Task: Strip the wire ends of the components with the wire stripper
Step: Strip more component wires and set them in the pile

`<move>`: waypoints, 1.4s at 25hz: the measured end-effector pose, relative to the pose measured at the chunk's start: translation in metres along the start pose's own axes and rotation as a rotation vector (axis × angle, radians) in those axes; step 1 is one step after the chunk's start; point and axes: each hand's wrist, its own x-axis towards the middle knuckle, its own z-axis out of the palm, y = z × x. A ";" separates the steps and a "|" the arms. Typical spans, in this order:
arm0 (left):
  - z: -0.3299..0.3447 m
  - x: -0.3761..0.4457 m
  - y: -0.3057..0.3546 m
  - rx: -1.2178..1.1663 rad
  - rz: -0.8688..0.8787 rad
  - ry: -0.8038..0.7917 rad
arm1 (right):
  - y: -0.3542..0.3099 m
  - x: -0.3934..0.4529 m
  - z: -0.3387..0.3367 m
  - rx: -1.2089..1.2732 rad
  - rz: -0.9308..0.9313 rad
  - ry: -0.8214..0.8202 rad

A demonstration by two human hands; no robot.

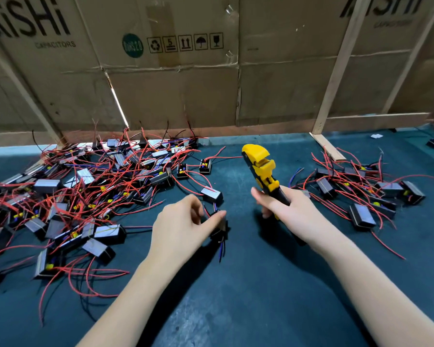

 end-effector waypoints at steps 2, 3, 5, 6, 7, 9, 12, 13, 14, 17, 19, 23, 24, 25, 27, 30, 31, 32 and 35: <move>0.002 0.000 0.001 -0.083 -0.014 -0.049 | 0.001 0.001 0.002 0.011 -0.039 0.048; 0.002 -0.001 0.003 -0.158 0.005 -0.080 | 0.003 0.003 0.002 -0.004 -0.049 0.084; 0.002 -0.003 0.007 -0.218 0.106 -0.141 | 0.009 0.005 0.000 -0.114 -0.074 0.197; 0.001 -0.004 0.008 -0.210 0.162 -0.160 | 0.012 0.007 -0.003 -0.231 -0.094 0.267; 0.001 -0.005 0.008 -0.197 0.208 -0.169 | 0.015 0.009 -0.006 -0.372 -0.107 0.328; 0.002 -0.006 0.008 -0.194 0.253 -0.173 | 0.018 0.010 -0.011 -0.618 -0.103 0.398; 0.005 -0.007 0.010 -0.258 0.205 -0.178 | 0.024 0.013 -0.016 -0.852 -0.088 0.452; 0.006 -0.007 0.010 -0.283 0.170 -0.182 | 0.027 0.014 -0.017 -0.919 -0.084 0.466; 0.007 -0.006 0.011 -0.301 0.141 -0.187 | 0.028 0.015 -0.017 -0.980 -0.085 0.479; 0.008 -0.005 0.011 -0.310 0.119 -0.188 | 0.031 0.015 -0.020 -1.074 -0.117 0.521; 0.008 -0.005 0.010 -0.324 0.121 -0.174 | 0.033 0.015 -0.020 -1.092 -0.139 0.531; 0.006 -0.003 0.008 -0.328 0.185 -0.258 | 0.033 0.017 -0.012 -1.148 -0.135 0.545; 0.006 -0.003 0.008 -0.313 0.208 -0.285 | 0.033 0.017 -0.009 -1.170 -0.140 0.547; 0.007 -0.003 0.008 -0.305 0.219 -0.298 | 0.032 0.016 -0.007 -1.188 -0.159 0.545; 0.008 -0.003 0.007 -0.315 0.197 -0.281 | 0.032 0.015 -0.003 -1.197 -0.220 0.533; 0.010 -0.005 0.007 -0.325 0.130 -0.206 | 0.031 0.015 0.000 -1.187 -0.257 0.519; 0.009 -0.005 0.008 -0.322 0.122 -0.185 | 0.030 0.015 0.000 -1.187 -0.250 0.516; 0.009 -0.005 0.008 -0.325 0.122 -0.167 | 0.030 0.015 0.000 -1.187 -0.240 0.512; 0.007 -0.004 0.008 -0.329 0.121 -0.131 | 0.031 0.015 -0.002 -1.166 -0.225 0.507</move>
